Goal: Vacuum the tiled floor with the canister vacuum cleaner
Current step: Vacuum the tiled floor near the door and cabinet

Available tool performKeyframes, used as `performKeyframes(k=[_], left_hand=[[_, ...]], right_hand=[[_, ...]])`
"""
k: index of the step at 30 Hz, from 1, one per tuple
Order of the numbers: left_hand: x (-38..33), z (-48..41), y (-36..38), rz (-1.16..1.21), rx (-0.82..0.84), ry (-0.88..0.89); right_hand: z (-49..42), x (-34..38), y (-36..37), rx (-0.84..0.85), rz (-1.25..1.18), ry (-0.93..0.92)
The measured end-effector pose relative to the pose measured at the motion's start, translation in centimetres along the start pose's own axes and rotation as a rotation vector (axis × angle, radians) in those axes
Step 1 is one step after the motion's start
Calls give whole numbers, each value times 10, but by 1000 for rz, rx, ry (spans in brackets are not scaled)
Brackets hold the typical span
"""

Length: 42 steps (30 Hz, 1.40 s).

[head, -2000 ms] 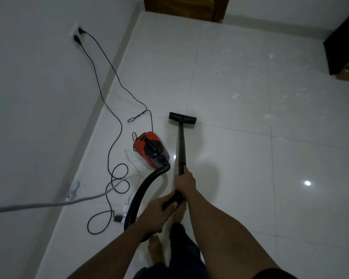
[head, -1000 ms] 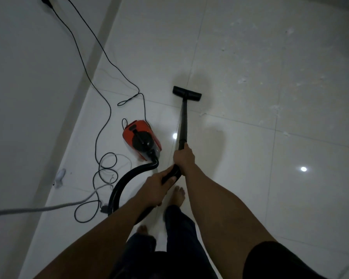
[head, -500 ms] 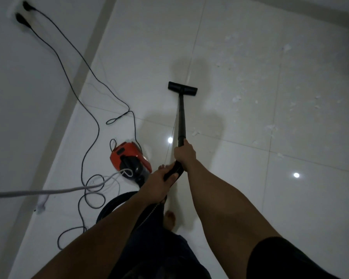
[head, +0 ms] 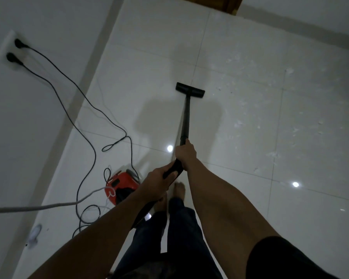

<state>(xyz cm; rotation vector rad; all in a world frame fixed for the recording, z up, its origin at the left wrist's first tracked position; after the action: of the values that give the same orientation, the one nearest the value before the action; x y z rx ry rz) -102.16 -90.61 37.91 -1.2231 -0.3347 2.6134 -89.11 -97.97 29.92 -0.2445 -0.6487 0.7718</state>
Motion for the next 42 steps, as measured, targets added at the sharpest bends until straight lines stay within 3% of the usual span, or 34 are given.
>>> performKeyframes(k=[14,31,42], left_hand=[[-97,-128,-66,-15,3,17],[-160,-287,-208,-25,-41,21],[-218,-365,-259,-18,14,7]], right_hand=[[-104,128,-62,49,71,-40],[-219,317,-72,-4,36,-3],[-278,394,-105,-8,-42,23]])
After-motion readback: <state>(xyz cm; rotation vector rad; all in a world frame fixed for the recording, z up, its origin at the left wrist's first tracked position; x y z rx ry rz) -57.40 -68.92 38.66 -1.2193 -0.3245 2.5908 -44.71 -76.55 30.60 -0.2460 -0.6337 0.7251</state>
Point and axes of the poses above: each hand's wrist, its own z-axis away from the middle knuckle, its own y-axis out of the palm, x = y × z, the point moved 4 cm from there along -z, towards the middle knuckle
